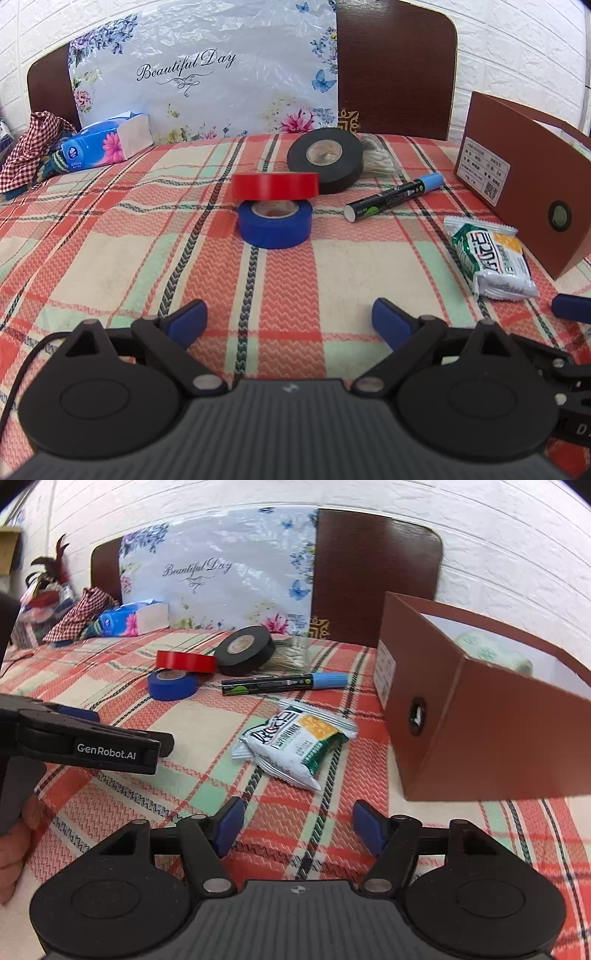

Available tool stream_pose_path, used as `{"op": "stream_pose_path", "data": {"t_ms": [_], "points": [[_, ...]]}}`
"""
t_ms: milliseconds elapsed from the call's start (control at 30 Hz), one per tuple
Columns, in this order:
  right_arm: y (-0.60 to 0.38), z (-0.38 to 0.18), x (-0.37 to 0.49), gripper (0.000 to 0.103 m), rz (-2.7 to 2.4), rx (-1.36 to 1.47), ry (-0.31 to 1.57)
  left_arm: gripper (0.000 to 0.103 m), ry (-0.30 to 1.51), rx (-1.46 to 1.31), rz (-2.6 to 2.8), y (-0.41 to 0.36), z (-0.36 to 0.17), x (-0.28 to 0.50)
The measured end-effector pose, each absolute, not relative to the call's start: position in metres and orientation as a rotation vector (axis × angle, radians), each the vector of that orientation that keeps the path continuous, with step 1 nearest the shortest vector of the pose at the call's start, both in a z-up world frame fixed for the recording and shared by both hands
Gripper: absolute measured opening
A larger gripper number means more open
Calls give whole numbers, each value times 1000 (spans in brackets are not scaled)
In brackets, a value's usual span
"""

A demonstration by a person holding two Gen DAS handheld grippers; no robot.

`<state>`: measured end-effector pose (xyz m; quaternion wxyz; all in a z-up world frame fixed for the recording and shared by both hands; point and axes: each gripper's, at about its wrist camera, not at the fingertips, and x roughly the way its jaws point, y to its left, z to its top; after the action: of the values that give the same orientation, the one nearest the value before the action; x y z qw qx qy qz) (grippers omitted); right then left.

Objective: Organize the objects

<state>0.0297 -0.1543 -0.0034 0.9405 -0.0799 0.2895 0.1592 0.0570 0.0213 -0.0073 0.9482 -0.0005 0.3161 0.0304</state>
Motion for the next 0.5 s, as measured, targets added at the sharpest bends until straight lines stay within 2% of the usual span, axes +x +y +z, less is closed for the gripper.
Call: {"op": "stream_pose_path", "data": {"t_ms": [500], "points": [[-163,-5,12,72,287,-98,575,98,642,-2,61,22,-8,55]]}}
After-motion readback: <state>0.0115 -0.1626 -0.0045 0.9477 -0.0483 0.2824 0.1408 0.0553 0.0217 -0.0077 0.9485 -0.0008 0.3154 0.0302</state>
